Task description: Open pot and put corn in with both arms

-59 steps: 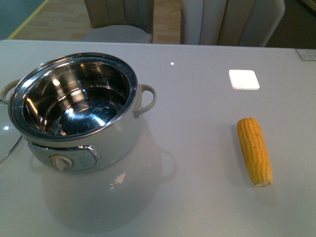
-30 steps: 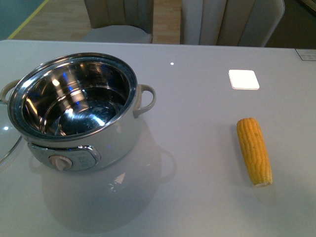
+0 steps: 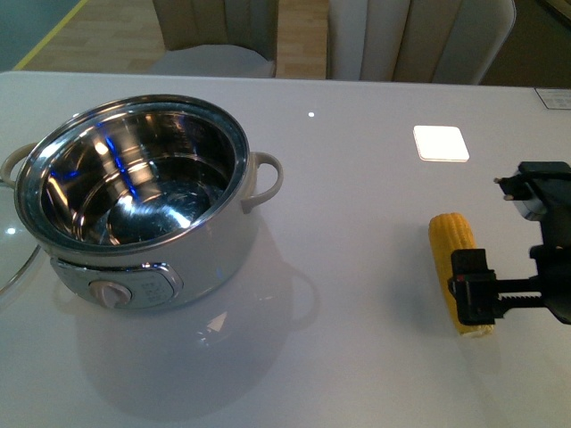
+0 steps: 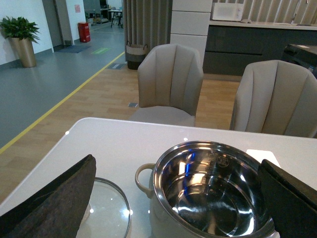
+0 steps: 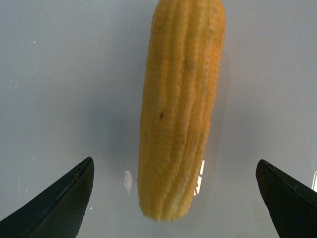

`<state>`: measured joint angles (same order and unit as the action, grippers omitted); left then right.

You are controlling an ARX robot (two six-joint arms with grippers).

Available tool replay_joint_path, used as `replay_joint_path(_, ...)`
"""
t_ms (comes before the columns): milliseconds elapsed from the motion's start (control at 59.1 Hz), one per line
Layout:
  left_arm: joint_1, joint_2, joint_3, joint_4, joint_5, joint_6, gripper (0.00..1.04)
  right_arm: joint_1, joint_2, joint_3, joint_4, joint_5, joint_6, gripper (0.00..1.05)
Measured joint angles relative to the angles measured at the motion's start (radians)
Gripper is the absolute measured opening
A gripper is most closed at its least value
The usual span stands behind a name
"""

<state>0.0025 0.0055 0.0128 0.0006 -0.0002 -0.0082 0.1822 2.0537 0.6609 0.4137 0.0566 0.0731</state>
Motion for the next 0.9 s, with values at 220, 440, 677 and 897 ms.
replay_joint_path(220, 0.0, 0.0, 0.0, 0.0, 0.0, 0.0, 0.98, -0.019, 0.131, 0.092, 0.016, 0.019, -0.022, 0.96)
replay_joint_path(440, 0.0, 0.0, 0.0, 0.0, 0.0, 0.0, 0.98, -0.02, 0.206, 0.14, 0.006, 0.017, -0.032, 0.73)
replay_joint_path(677, 0.0, 0.0, 0.0, 0.0, 0.0, 0.0, 0.98, -0.017, 0.225, 0.147, 0.0, 0.017, -0.042, 0.41)
replay_joint_path(897, 0.0, 0.0, 0.0, 0.0, 0.0, 0.0, 0.98, -0.012, 0.173, 0.096, 0.014, -0.003, -0.044, 0.27)
